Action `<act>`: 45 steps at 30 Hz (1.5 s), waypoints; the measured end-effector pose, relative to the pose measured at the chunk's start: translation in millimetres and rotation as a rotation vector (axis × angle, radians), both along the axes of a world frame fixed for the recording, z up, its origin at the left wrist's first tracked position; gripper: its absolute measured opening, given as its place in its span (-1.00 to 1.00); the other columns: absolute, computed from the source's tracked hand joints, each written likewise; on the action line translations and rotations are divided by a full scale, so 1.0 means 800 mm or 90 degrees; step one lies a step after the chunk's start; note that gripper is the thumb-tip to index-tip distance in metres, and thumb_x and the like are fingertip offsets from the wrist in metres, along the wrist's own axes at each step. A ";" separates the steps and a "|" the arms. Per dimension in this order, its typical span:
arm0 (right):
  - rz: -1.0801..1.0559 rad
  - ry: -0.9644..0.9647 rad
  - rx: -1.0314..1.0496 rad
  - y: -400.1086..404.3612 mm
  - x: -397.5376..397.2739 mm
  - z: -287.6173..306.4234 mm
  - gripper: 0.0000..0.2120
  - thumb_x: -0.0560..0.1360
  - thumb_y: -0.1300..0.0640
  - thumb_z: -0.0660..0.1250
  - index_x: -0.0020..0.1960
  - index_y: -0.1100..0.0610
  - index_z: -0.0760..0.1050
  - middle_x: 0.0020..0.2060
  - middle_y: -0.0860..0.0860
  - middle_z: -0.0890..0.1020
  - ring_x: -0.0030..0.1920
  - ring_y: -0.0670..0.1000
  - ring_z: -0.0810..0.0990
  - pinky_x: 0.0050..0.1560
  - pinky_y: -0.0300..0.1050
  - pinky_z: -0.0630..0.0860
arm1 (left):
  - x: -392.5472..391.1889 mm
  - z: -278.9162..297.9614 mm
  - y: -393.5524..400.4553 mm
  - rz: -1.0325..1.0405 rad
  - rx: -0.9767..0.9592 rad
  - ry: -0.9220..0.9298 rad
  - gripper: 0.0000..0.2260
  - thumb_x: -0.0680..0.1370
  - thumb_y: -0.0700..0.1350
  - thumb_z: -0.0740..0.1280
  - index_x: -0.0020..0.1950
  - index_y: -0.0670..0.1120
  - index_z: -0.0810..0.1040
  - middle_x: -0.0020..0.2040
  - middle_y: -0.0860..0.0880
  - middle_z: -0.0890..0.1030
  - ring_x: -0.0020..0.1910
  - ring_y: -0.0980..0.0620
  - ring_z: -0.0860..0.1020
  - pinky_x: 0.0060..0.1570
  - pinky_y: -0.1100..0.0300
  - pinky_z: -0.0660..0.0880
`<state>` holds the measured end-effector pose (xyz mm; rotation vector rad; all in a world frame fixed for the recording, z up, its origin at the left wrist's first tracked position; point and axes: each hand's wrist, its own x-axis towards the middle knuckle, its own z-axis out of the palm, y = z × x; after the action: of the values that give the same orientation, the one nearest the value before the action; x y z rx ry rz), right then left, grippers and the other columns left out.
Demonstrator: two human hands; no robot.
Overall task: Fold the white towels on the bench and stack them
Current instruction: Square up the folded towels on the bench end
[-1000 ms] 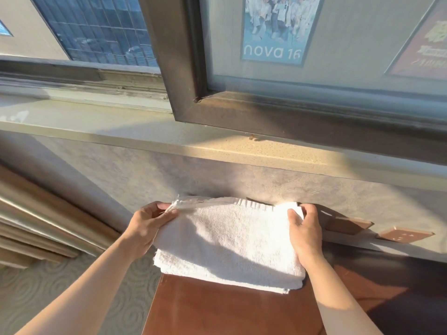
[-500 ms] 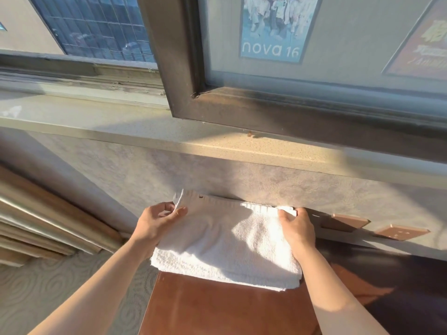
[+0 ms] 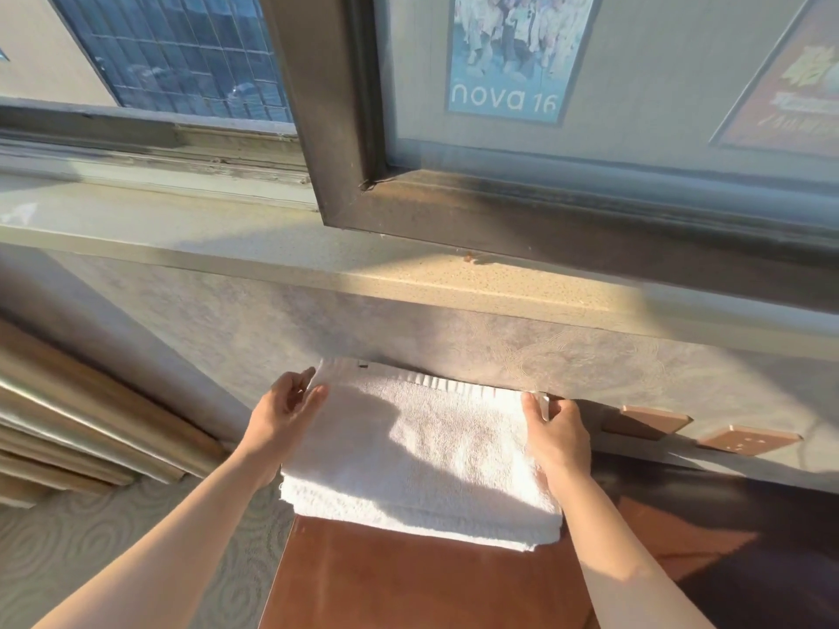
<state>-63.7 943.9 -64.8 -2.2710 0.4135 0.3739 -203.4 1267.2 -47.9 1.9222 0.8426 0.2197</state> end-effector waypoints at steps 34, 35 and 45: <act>0.495 -0.190 -0.311 0.016 -0.074 -0.027 -0.36 0.63 -0.21 -0.15 0.66 -0.01 -0.02 0.64 -0.06 -0.01 0.63 -0.04 -0.17 0.62 0.10 -0.19 | 0.003 -0.024 -0.070 -0.437 0.568 0.248 -0.32 0.60 0.35 -0.25 0.66 0.09 0.11 0.65 0.01 0.12 0.64 -0.02 0.04 0.60 0.03 -0.05; 0.486 -0.212 -0.324 0.024 -0.073 -0.019 -0.33 0.61 -0.21 -0.14 0.65 0.04 0.08 0.63 0.01 0.11 0.64 0.05 -0.02 0.61 0.18 -0.07 | 0.008 -0.021 -0.074 -0.441 0.562 0.248 -0.32 0.60 0.32 -0.26 0.66 0.09 0.10 0.66 0.01 0.07 0.65 -0.03 -0.01 0.60 0.02 -0.07; 0.531 -0.262 -0.281 0.055 -0.076 -0.041 -0.39 0.60 -0.22 0.01 0.63 -0.13 0.11 0.62 -0.12 0.12 0.63 -0.04 -0.01 0.62 0.09 -0.13 | 0.033 -0.045 -0.098 -0.501 0.558 0.234 -0.39 0.59 0.34 -0.29 0.65 0.24 -0.12 0.67 0.10 -0.04 0.65 -0.02 -0.08 0.59 0.00 -0.18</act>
<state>-124.5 988.1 -97.7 -2.7816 -0.7606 0.2142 -177.1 1188.6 -83.8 3.0228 0.1174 -0.3102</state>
